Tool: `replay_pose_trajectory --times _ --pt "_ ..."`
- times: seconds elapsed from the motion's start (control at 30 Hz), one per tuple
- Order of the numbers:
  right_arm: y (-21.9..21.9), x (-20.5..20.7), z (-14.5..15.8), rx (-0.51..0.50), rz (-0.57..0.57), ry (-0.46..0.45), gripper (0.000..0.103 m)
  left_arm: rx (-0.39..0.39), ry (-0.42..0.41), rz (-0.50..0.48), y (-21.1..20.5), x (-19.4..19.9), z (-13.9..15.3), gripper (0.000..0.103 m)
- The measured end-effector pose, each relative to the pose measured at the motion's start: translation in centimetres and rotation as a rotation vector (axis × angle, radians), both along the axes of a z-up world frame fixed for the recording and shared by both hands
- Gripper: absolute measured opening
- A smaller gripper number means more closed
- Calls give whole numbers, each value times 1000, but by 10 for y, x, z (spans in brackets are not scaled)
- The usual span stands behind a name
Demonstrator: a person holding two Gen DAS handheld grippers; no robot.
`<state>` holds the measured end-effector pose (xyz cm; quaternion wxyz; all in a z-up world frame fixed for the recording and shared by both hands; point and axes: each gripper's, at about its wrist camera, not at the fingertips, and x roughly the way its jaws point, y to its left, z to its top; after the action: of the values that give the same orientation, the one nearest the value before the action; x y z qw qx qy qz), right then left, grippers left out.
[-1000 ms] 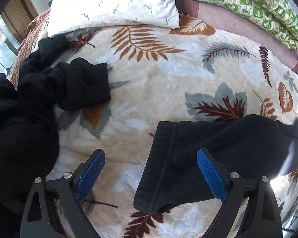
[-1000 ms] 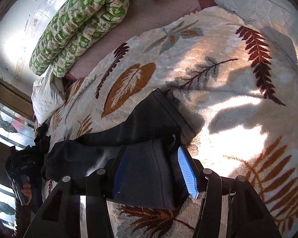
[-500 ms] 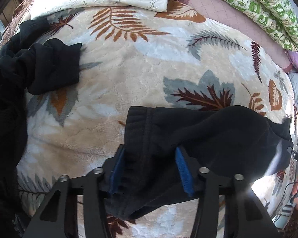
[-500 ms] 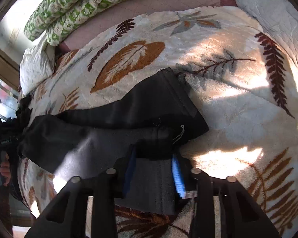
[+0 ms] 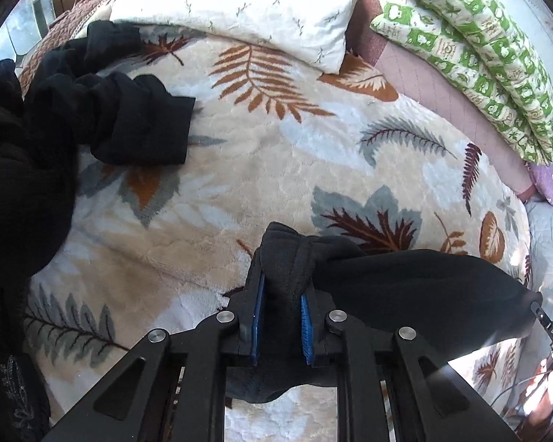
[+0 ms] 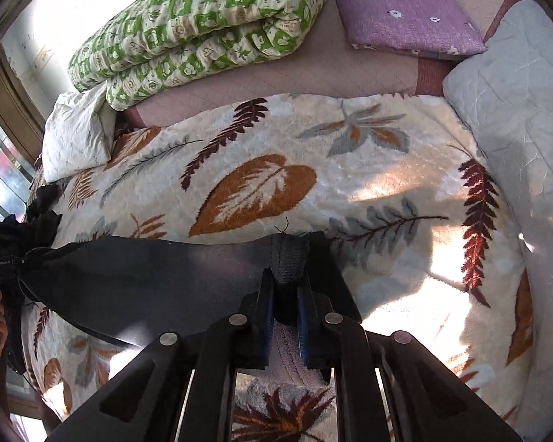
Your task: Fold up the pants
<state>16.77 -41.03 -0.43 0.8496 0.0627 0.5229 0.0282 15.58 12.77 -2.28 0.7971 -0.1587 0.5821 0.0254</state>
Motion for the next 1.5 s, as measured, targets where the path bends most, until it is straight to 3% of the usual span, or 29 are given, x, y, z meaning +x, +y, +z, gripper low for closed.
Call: replay_pose_trajectory --times 0.1,0.27,0.33,0.4,0.5,0.63,0.73,0.83,0.97,1.13,1.3,1.5 --pt "-2 10 -24 -12 -7 49 10 -1 41 -4 -1 1 -18 17" --pt "-9 14 -55 -17 -26 91 11 37 39 -29 -6 7 -24 23" --pt "-12 14 -63 -29 -38 109 16 84 49 -33 -8 11 -28 45" --pt "-17 14 -71 -67 -68 146 18 108 42 -36 -8 10 -30 52" --pt "-26 9 -62 -24 -101 133 21 55 8 -39 2 1 -15 53" --pt "-20 5 -18 -7 -86 41 21 -3 -80 -18 19 -8 16 76" --pt "20 16 14 35 32 -18 25 43 -121 -27 18 -10 30 78" --pt "85 40 26 108 182 -22 31 42 -110 -63 12 -15 29 81" --pt "186 73 6 219 390 55 30 97 -80 -109 10 -18 18 81" --pt "286 100 -38 164 539 160 30 64 -46 -153 17 -11 9 81" --pt "329 112 -65 110 637 215 32 33 -56 -214 19 -11 1 86" --pt "345 116 -89 30 713 269 43 26 -24 -298 7 -9 -20 88"
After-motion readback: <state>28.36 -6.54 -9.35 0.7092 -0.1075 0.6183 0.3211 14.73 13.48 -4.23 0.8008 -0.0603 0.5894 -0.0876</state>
